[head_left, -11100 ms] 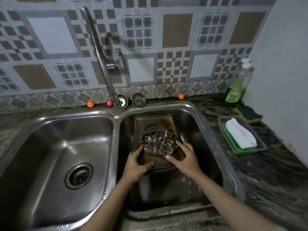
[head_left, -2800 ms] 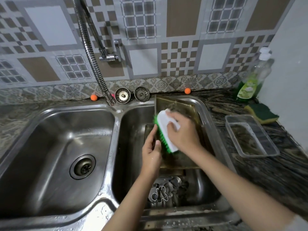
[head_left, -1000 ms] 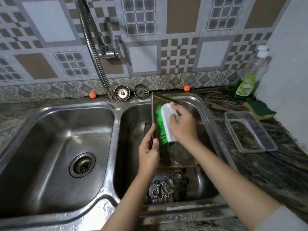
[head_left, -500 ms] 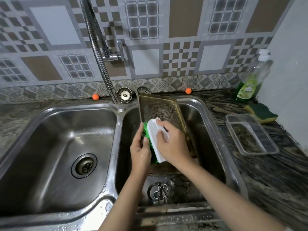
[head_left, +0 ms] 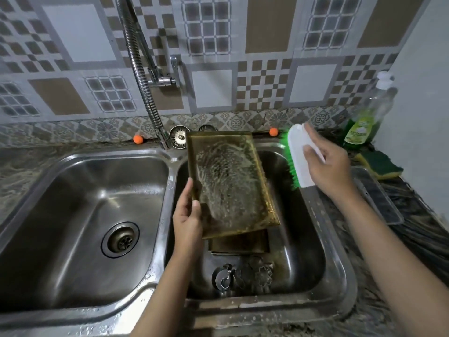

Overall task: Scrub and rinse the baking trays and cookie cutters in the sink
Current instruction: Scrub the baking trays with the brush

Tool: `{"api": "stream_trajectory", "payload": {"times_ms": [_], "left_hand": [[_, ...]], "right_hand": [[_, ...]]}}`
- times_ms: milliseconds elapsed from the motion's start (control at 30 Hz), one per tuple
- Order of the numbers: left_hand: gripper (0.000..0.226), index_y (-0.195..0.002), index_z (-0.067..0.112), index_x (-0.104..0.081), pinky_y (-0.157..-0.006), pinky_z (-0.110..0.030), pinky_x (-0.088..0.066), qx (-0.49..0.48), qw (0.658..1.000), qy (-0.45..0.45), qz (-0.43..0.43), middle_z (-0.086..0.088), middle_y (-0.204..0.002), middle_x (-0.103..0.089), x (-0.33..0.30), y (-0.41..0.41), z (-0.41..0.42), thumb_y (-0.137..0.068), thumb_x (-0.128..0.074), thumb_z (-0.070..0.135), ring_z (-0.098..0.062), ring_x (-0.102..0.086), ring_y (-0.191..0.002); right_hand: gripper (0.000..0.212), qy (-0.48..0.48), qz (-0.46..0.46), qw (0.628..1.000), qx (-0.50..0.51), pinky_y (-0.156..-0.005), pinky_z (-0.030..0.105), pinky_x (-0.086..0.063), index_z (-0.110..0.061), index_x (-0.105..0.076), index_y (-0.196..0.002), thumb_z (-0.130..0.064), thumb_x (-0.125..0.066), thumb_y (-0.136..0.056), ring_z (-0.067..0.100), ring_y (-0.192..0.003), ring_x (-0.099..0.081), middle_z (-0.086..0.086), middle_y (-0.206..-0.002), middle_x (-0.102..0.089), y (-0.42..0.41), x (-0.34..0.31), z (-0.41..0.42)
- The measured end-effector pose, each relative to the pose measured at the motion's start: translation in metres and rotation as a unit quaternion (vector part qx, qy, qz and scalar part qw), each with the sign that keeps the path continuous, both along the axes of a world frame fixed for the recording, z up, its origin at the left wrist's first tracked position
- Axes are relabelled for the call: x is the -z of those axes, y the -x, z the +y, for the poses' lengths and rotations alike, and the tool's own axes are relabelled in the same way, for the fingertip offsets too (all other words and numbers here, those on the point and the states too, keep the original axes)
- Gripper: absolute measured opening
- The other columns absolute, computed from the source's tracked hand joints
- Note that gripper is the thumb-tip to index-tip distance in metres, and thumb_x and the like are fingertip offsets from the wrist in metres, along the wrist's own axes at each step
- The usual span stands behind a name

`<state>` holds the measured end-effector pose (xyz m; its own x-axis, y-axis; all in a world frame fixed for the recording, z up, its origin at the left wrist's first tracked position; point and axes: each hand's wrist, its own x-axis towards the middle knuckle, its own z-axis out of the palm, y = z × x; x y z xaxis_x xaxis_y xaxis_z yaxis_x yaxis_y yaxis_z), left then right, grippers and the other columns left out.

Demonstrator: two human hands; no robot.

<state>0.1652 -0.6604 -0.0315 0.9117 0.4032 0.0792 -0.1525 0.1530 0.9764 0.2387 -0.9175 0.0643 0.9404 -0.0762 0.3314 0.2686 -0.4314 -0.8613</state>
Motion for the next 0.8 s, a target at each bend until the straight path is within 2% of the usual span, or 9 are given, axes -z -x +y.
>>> {"api": "stream_trajectory", "payload": {"times_ms": [100,200,300,400,500,600,667,733,800], "left_hand": [[0.049,-0.135,0.026,-0.045,-0.106,-0.021,-0.037,-0.014,0.999,0.031,0.001,0.016,-0.134,-0.05,0.001,-0.005,0.003,-0.097,-0.036,-0.005,0.006,-0.048,-0.121],[0.05,-0.14,0.018,-0.041,-0.102,-0.021,-0.04,0.003,0.999,0.039,0.007,0.019,-0.13,-0.051,0.006,-0.011,0.003,-0.097,-0.036,-0.006,0.007,-0.051,-0.116],[0.047,-0.138,0.022,-0.043,-0.104,-0.027,-0.039,0.039,0.999,0.029,0.011,0.007,-0.136,-0.052,0.004,-0.012,-0.001,-0.097,-0.039,-0.002,-0.006,-0.051,-0.124],[0.047,-0.138,0.022,-0.044,-0.092,-0.017,-0.046,0.068,0.997,0.034,0.012,-0.002,-0.137,-0.053,0.001,-0.012,-0.007,-0.097,-0.041,0.0,-0.011,-0.053,-0.121],[0.047,-0.133,0.03,-0.046,-0.102,-0.018,-0.04,0.079,0.997,0.001,0.02,0.001,-0.143,-0.047,0.001,-0.012,-0.009,-0.097,-0.039,-0.001,-0.011,-0.044,-0.131],[0.048,-0.137,0.031,-0.041,-0.114,-0.028,-0.027,0.088,0.991,-0.087,0.057,0.005,-0.148,-0.04,0.006,-0.016,-0.009,-0.099,-0.039,0.002,-0.008,-0.034,-0.137],[0.048,-0.139,0.036,-0.035,-0.116,-0.028,-0.022,0.108,0.978,-0.147,0.101,0.003,-0.15,-0.036,0.01,-0.021,-0.011,-0.099,-0.043,0.013,-0.009,-0.029,-0.14],[0.047,-0.128,0.066,-0.03,-0.118,-0.041,-0.019,0.12,0.96,-0.216,0.132,0.002,-0.151,-0.036,0.013,-0.026,-0.012,-0.089,-0.047,0.045,-0.013,-0.026,-0.142],[0.044,-0.117,0.077,-0.029,-0.117,-0.048,-0.022,0.119,0.949,-0.26,0.133,0.001,-0.151,-0.035,0.01,-0.032,-0.017,-0.077,-0.043,0.065,-0.015,-0.025,-0.143]], "right_hand": [[0.042,0.038,0.047,0.997,-0.044,-0.094,0.019,-0.041,-0.05,-0.046,-0.128,-0.027,-0.055,-0.094,0.005,-0.115,-0.052,-0.015,-0.122,-0.054,0.007,0.023,-0.014],[0.038,0.043,0.086,0.99,-0.099,-0.093,0.03,-0.041,-0.056,-0.048,-0.122,-0.044,-0.057,-0.087,0.009,-0.111,-0.05,-0.031,-0.099,-0.056,0.017,0.043,-0.01],[0.041,0.006,0.106,0.983,-0.149,-0.105,0.033,-0.036,-0.057,-0.051,-0.122,-0.05,-0.061,-0.082,0.008,-0.123,-0.046,-0.026,-0.116,-0.058,0.022,0.054,0.004],[0.045,-0.017,0.104,0.985,-0.138,-0.106,0.028,-0.033,-0.053,-0.053,-0.119,-0.026,-0.067,-0.085,0.011,-0.121,-0.048,-0.015,-0.112,-0.059,0.025,0.058,0.016],[0.053,-0.063,0.11,0.987,-0.099,-0.095,0.023,-0.041,-0.046,-0.059,-0.117,-0.002,-0.06,-0.087,0.029,-0.109,-0.055,0.014,-0.113,-0.061,0.027,0.059,0.023],[0.05,-0.096,0.119,0.986,-0.061,-0.084,0.047,-0.052,-0.035,-0.065,-0.118,0.003,-0.054,-0.087,0.047,-0.105,-0.05,-0.006,-0.118,-0.057,0.03,0.058,0.029],[0.047,-0.095,0.112,0.988,-0.047,-0.088,0.049,-0.049,-0.035,-0.065,-0.117,0.001,-0.055,-0.088,0.038,-0.105,-0.053,-0.005,-0.122,-0.053,0.033,0.055,0.033],[0.045,-0.083,0.084,0.992,-0.051,-0.09,0.029,-0.048,-0.033,-0.065,-0.117,0.001,-0.056,-0.089,0.014,-0.106,-0.056,0.001,-0.127,-0.049,0.036,0.051,0.035],[0.043,-0.071,0.067,0.993,-0.071,-0.093,0.016,-0.038,-0.026,-0.065,-0.118,0.005,-0.057,-0.088,-0.011,-0.102,-0.054,0.007,-0.131,-0.044,0.04,0.049,0.037]]}}
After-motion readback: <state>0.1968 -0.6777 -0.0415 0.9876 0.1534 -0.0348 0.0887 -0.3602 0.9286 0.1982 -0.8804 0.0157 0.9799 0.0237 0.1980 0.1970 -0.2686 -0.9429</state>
